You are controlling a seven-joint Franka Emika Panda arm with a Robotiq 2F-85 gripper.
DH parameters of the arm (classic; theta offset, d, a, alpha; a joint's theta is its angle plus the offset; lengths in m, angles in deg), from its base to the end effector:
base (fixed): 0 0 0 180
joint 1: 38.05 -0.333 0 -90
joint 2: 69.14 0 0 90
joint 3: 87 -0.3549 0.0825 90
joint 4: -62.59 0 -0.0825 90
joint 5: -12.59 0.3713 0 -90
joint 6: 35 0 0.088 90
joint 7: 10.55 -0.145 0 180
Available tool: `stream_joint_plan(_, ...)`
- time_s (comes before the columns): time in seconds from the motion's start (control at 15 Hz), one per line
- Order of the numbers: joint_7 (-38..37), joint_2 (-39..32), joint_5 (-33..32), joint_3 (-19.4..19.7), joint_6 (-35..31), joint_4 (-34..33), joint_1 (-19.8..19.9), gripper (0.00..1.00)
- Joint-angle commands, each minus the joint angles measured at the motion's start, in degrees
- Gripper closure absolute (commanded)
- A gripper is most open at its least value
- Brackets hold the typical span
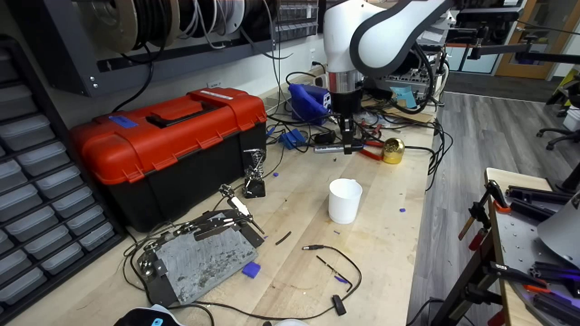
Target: Put the marker inside the cup
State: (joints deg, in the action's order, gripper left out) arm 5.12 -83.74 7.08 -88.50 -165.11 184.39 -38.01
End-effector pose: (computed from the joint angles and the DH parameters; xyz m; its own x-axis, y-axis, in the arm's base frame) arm 0.5568 0.0088 0.2901 0.9278 0.3522 -0.1231 0.3579 -0.9333 0.0274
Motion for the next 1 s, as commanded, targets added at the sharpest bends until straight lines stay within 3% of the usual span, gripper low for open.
stream_joint_plan(0.0,4.03,3.03,-1.03,-0.88,9.00,-2.43,-0.15,0.93)
stream_joint_plan(0.53,16.23,4.70,-2.23,-2.24,28.42,-9.15,-0.56,0.93)
stream_joint_plan(0.93,24.91,4.07,-6.06,-3.26,35.55,-11.50,-1.57,0.93)
